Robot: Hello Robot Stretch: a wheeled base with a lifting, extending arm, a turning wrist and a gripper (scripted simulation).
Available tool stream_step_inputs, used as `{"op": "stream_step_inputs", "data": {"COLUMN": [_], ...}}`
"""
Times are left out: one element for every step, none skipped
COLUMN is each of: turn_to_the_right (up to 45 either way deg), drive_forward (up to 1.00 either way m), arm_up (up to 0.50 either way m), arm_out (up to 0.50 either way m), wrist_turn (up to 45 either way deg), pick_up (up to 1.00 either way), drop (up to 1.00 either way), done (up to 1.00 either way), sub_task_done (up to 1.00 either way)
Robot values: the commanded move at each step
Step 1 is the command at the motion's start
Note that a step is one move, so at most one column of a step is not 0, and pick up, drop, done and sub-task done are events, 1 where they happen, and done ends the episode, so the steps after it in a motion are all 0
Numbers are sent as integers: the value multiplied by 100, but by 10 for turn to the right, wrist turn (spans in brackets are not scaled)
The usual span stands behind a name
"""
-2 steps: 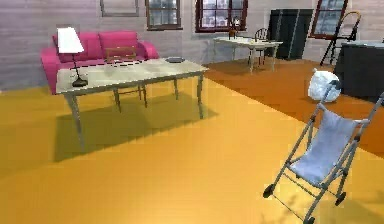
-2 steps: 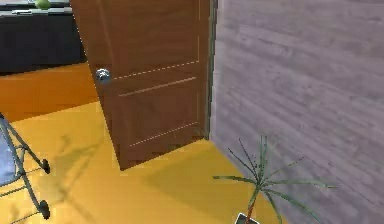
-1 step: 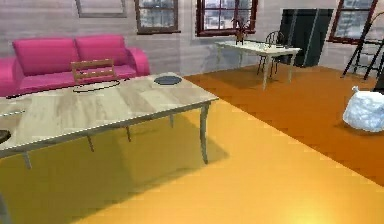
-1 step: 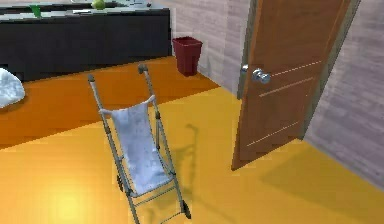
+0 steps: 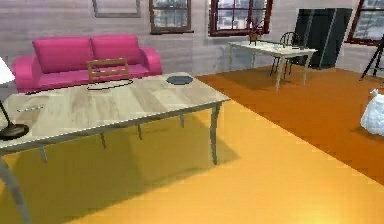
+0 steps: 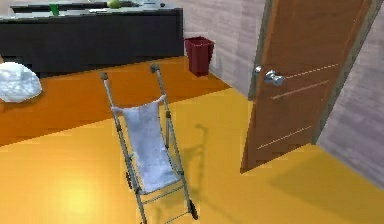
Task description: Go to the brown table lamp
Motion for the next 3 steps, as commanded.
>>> {"op": "stream_step_inputs", "data": {"turn_to_the_right": [0,180,0], "drive_forward": [25,0,60], "arm_up": [0,0,0], "arm_out": [0,0,0], "wrist_turn": [0,0,0], "pick_up": [0,0,0], "drop": [0,0,0], "done": [0,0,0], "sub_task_done": [0,0,0]}}
